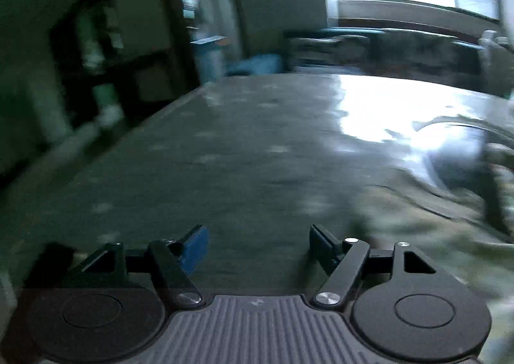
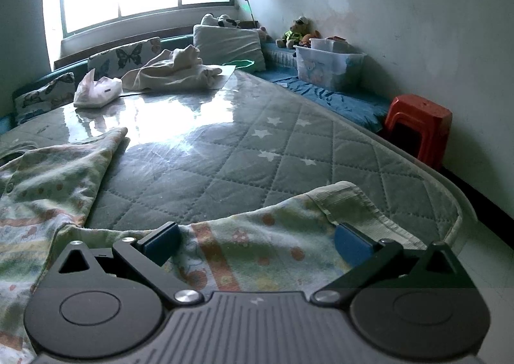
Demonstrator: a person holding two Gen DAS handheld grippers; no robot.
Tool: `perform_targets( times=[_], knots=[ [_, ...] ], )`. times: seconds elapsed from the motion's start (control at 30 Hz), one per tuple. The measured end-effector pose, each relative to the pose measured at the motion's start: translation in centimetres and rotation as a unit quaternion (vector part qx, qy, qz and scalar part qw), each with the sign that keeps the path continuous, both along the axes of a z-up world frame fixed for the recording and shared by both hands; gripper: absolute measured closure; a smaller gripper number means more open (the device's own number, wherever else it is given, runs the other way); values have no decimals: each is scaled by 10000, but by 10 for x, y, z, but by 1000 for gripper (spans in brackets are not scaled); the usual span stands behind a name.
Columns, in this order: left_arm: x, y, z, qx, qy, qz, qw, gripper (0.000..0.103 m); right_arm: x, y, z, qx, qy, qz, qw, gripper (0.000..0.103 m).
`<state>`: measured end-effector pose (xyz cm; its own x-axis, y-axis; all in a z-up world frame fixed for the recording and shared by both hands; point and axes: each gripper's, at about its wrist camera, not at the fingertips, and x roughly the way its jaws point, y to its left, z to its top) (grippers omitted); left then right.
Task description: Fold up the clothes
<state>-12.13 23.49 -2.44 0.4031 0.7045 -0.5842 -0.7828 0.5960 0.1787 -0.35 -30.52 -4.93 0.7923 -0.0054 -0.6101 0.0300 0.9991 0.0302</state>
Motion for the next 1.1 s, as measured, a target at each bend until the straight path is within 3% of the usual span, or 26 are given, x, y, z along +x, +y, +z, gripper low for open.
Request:
perform_targets(
  times=[0.03, 0.17, 0.33, 0.4, 0.57, 0.83, 0.9, 0.93, 0.97, 1.1],
  knots=[
    [-5, 7, 0, 11, 0, 154, 9999, 30, 0, 0, 0, -3, -5, -1, 10000, 0],
    [-10, -12, 13, -224, -330, -546, 9977, 31, 0, 1, 0, -9, -15, -9, 10000, 0],
    [-15, -34, 30, -516, -740, -1414, 9858, 26, 1, 2, -1, -14, -41, -19, 10000, 0],
    [-17, -44, 36, -636, -901, -1765, 9781, 14, 1, 2, -1, -15, -53, -24, 10000, 0],
    [6, -73, 40, -1143, -1128, -2626, 9514, 0, 1, 2, -2, -16, -72, -28, 10000, 0],
    [35, -87, 30, -2066, -1178, -3351, 9117, 0, 1, 3, -3, -21, -115, -40, 9999, 0],
    [43, -82, 22, -2504, -1150, -3305, 9027, 0, 1, 3, -3, -21, -113, -36, 9999, 0],
    [45, -79, 18, -2753, -1195, -3336, 8937, 0, 1, 3, -3, -21, -111, -37, 9999, 0],
    [43, -77, 16, -2877, -1219, -3327, 8898, 0, 1, 3, -2, -21, -109, -37, 9999, 0],
    [45, -73, 13, -2930, -1223, -3209, 8923, 0, 1, 3, -2, -23, -109, -39, 9999, 0]
  ],
)
